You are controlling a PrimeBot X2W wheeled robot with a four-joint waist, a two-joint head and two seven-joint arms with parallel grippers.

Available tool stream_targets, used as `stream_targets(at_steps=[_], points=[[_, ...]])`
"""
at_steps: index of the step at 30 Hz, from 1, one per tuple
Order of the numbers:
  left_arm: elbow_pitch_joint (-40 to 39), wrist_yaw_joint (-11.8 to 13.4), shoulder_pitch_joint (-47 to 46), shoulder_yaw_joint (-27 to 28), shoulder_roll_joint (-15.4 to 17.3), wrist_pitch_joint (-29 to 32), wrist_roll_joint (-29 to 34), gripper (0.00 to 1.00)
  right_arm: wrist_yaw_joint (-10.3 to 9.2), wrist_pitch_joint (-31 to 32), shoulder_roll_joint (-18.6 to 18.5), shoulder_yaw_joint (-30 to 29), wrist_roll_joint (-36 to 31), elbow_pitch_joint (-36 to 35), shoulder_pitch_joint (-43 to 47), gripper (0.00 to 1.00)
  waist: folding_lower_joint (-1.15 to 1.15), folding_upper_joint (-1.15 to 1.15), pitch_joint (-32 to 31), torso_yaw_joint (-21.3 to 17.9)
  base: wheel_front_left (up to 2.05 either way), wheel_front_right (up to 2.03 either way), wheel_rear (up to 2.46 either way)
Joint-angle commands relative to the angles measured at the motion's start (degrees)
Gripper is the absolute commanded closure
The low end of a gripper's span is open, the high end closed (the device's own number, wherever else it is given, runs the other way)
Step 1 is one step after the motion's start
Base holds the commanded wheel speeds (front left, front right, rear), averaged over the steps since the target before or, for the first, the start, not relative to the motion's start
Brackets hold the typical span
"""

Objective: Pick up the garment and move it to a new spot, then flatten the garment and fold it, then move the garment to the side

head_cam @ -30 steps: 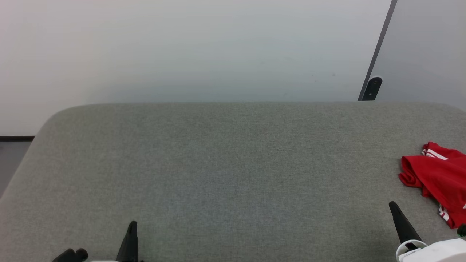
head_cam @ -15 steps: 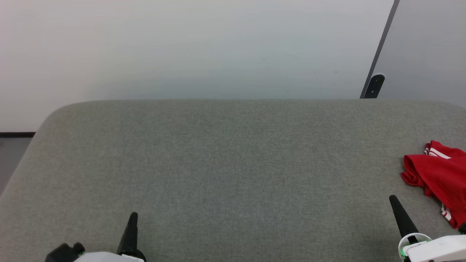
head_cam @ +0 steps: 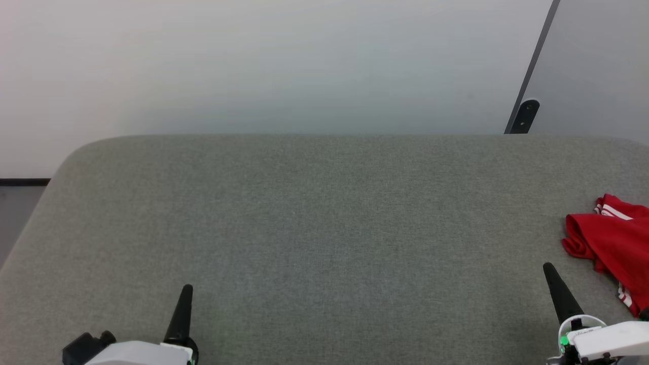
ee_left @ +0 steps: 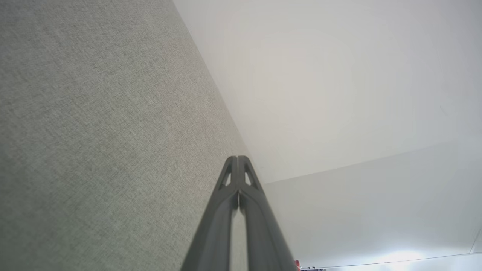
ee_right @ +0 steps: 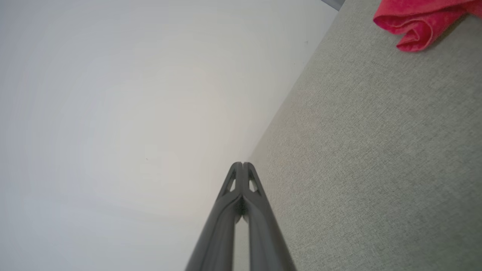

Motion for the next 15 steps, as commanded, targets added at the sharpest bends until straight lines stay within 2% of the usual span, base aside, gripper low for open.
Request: stream_targets(at_steps=[1,15], points=[[-0.14,-0.55,-1.26,0.36,0.03,0.39,-1.77,1.00,0.00,-0.16,0.09,-0.19,1.85,0.00,-1.25,1.00,0.00,0.00,0.08,0.05,0.00,0.00,0.00],[0.79,-1.29,-2.94,1.12,-0.20,2.15,-8.40,1.00,-0.01,-0.52,0.39,-0.31,7.72,1.54,-2.52,1.00,0.00,0.00,0.63,0.32,0.00,0.00,0.00]])
